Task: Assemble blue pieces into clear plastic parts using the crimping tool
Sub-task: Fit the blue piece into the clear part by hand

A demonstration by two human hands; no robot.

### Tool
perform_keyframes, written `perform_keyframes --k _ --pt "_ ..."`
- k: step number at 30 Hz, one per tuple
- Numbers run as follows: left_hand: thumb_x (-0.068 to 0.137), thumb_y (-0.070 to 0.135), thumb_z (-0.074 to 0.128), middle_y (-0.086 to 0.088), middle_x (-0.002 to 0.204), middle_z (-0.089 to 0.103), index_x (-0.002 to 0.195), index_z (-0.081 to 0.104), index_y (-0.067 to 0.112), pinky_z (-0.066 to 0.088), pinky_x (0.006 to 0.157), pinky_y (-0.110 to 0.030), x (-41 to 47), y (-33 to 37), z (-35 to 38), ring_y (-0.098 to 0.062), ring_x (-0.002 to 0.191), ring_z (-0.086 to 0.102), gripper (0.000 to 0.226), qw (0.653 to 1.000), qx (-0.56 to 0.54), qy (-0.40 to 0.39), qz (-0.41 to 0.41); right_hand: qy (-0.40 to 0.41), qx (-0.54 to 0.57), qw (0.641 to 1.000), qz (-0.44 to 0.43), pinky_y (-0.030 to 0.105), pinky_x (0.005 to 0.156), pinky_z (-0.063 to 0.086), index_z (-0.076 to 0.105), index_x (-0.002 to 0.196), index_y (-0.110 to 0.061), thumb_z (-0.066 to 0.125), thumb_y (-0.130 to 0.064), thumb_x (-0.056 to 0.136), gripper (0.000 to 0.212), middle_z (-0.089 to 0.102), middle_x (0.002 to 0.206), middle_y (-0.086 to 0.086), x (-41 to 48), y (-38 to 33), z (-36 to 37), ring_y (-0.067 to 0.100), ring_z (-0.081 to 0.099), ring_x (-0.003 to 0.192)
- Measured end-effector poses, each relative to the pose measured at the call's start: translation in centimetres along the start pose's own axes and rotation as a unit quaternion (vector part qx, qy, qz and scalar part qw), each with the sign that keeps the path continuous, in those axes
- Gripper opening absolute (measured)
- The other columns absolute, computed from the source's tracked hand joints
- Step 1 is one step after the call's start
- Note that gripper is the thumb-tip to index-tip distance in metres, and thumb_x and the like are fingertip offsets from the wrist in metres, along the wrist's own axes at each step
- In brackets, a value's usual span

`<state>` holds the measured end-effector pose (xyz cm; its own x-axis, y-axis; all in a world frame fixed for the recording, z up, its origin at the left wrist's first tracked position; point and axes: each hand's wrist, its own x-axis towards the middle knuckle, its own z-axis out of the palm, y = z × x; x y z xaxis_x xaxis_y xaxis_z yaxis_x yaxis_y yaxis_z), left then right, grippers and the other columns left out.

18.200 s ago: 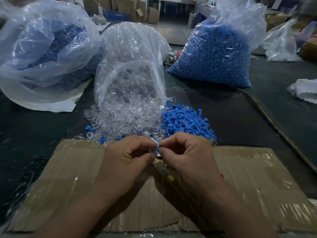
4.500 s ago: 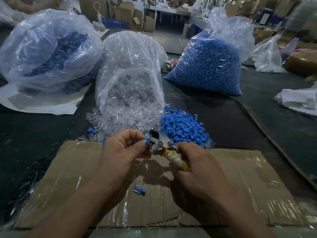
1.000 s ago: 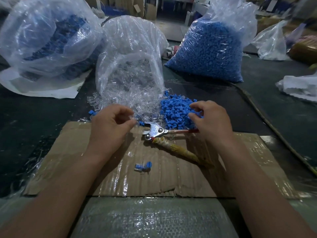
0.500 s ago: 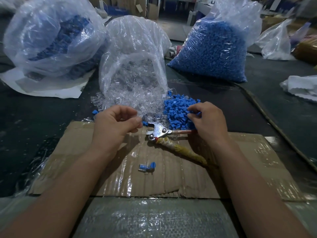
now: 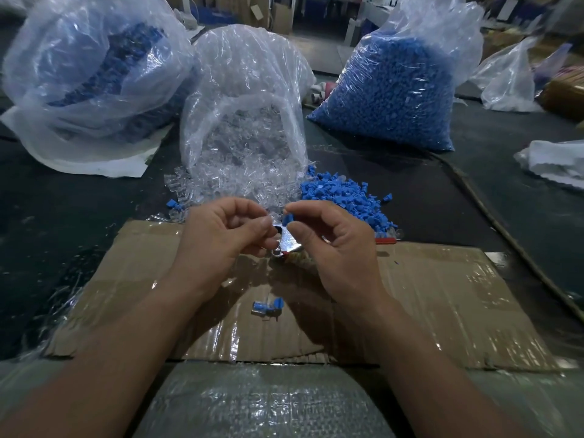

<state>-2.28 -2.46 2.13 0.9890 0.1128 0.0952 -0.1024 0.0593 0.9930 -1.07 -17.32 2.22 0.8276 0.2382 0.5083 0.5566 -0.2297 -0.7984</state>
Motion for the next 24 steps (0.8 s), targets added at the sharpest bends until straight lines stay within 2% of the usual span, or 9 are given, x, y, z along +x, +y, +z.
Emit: perform_keyframes --k 3,7,11,15,18,24 --pt "0.078 -0.003 0.061 -0.003 0.062 0.070 0.081 0.063 0.010 0.051 0.049 -0.015 0.0 0.0 0.2 -0.010 0.053 0.066 0.013 1.000 -0.012 -0.018 -0.012 0.004 0.024 1.000 0.004 0.011 0.075 0.047 0.060 0.093 -0.039 0.064 -0.008 0.080 0.034 0.063 0.084 -0.027 0.0 0.3 -0.1 -0.004 0.061 0.084" --pt "0.075 -0.005 0.062 -0.006 0.064 0.071 0.082 0.066 0.011 0.052 0.051 -0.017 -0.1 -0.1 0.3 -0.012 0.056 0.067 0.017 0.999 -0.024 -0.039 -0.014 -0.006 0.030 0.999 0.014 0.010 0.074 0.047 0.060 0.092 -0.036 0.065 -0.002 0.081 0.036 0.063 0.083 -0.022 0.0 0.7 -0.2 -0.006 0.061 0.082" --pt "0.063 0.010 0.066 -0.006 0.064 0.071 0.082 0.067 0.013 0.052 0.051 -0.017 0.0 -0.3 0.3 -0.013 0.056 0.068 0.019 0.998 -0.031 -0.047 -0.008 -0.010 0.017 1.000 0.003 0.009 0.074 0.046 0.059 0.093 -0.036 0.065 -0.001 0.080 0.037 0.062 0.085 -0.021 0.0 0.9 -0.2 -0.007 0.061 0.083" --pt "0.062 0.015 0.067 -0.008 0.067 0.072 0.077 0.074 0.019 0.051 0.052 -0.017 0.1 -0.7 0.1 -0.015 0.060 0.069 0.017 0.998 -0.036 -0.059 -0.003 -0.018 0.001 1.000 -0.005 0.015 0.079 0.049 0.061 0.095 -0.033 0.065 -0.005 0.079 0.032 0.063 0.087 -0.020 -0.1 1.1 -0.1 -0.001 0.062 0.085" --pt "0.062 0.017 0.068 -0.006 0.070 0.072 0.077 0.075 0.028 0.052 0.054 -0.017 0.1 -0.9 -0.1 -0.015 0.062 0.069 0.021 0.997 -0.025 -0.073 0.003 -0.024 -0.006 1.000 -0.008 0.011 0.078 0.048 0.061 0.096 -0.031 0.065 -0.006 0.078 0.031 0.062 0.085 -0.022 -0.1 1.3 0.0 -0.004 0.062 0.084" --pt "0.058 0.012 0.068 -0.007 0.063 0.070 0.080 0.064 0.012 0.051 0.050 -0.017 0.2 -0.8 0.2 -0.014 0.055 0.068 0.022 0.998 -0.034 -0.060 -0.010 -0.036 -0.006 0.999 0.002 0.010 0.077 0.047 0.062 0.097 -0.029 0.067 -0.003 0.079 0.032 0.061 0.085 -0.023 -0.1 1.6 -0.1 -0.006 0.061 0.085"
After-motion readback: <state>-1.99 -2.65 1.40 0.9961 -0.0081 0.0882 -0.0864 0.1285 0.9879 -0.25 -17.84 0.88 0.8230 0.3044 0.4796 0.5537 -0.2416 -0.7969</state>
